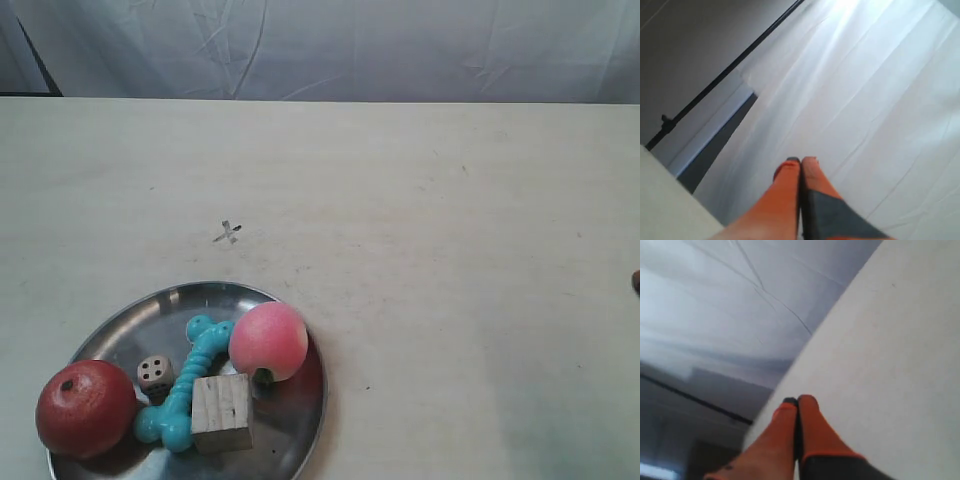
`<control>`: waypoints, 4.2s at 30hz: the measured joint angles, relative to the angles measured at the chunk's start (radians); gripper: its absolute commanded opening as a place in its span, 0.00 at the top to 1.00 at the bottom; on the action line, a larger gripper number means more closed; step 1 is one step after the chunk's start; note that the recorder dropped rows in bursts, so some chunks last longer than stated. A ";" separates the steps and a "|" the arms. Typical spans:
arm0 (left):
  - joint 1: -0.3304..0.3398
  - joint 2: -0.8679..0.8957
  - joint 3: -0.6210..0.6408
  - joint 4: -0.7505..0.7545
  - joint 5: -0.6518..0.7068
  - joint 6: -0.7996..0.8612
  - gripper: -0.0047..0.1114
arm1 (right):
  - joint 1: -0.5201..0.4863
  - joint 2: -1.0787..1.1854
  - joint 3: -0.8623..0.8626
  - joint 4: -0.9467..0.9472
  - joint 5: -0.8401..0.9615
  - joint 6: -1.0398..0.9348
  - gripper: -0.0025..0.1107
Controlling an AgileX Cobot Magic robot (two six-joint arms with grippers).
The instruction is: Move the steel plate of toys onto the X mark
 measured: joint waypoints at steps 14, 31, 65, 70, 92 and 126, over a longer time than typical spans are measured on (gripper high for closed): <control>0.000 0.523 -0.504 0.539 0.198 -0.006 0.96 | 0.000 0.010 -0.115 -0.303 -0.496 0.070 0.98; 0.000 1.458 -0.630 0.129 0.925 0.344 0.96 | 0.004 1.110 -0.522 -0.063 0.541 -0.645 0.98; 0.000 1.649 -0.651 -0.053 1.040 0.589 0.68 | 0.287 1.624 -0.528 0.524 0.557 -1.218 0.63; 0.000 1.649 -0.651 -0.053 1.044 0.593 0.59 | 0.287 1.624 -0.528 0.524 0.559 -1.234 0.63; -0.019 1.656 -0.645 -0.055 1.080 0.613 0.59 | 0.357 1.624 -0.533 0.576 0.509 -1.245 0.63; -0.046 1.695 -0.645 -0.060 1.068 0.620 0.59 | 0.440 1.774 -0.701 0.417 0.525 -0.964 0.63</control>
